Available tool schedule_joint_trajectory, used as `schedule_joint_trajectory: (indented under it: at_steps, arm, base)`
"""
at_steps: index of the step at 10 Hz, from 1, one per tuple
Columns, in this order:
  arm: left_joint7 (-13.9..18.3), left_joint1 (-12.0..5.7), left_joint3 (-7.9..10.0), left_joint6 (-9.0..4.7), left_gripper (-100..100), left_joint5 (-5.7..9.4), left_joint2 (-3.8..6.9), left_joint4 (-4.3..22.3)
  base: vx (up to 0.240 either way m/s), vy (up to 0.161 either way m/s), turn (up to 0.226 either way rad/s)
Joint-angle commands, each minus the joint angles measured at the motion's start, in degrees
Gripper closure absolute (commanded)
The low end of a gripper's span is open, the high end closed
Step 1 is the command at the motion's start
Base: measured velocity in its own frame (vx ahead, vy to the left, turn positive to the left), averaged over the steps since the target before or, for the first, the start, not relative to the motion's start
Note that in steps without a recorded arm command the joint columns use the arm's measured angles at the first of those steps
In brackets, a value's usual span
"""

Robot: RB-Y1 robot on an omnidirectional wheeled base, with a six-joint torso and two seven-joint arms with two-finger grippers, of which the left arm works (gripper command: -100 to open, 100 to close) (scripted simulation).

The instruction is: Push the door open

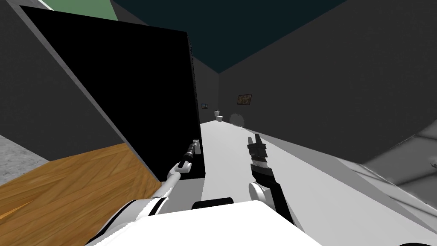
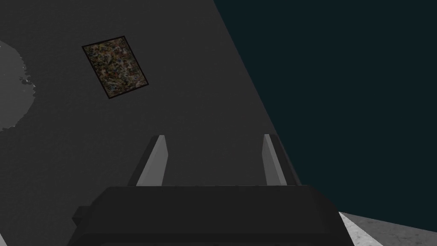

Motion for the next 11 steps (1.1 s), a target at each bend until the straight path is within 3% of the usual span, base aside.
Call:
schedule_joint_trajectory:
  at_steps: [1,8,11]
  arm:
    - [-0.1,-0.17,0.89,-0.42,100,0.34,0.65,-0.2]
    - [-1.6,0.15,4.84,-0.46,100,1.64,1.99,0.3]
    - [-1.9,0.67,5.47,0.01,100,1.83,2.23,0.0]
  base:
    - [0.198,-0.066,0.042]
    - [0.167,-0.124,0.069]
    - [0.134,-0.070,0.038]
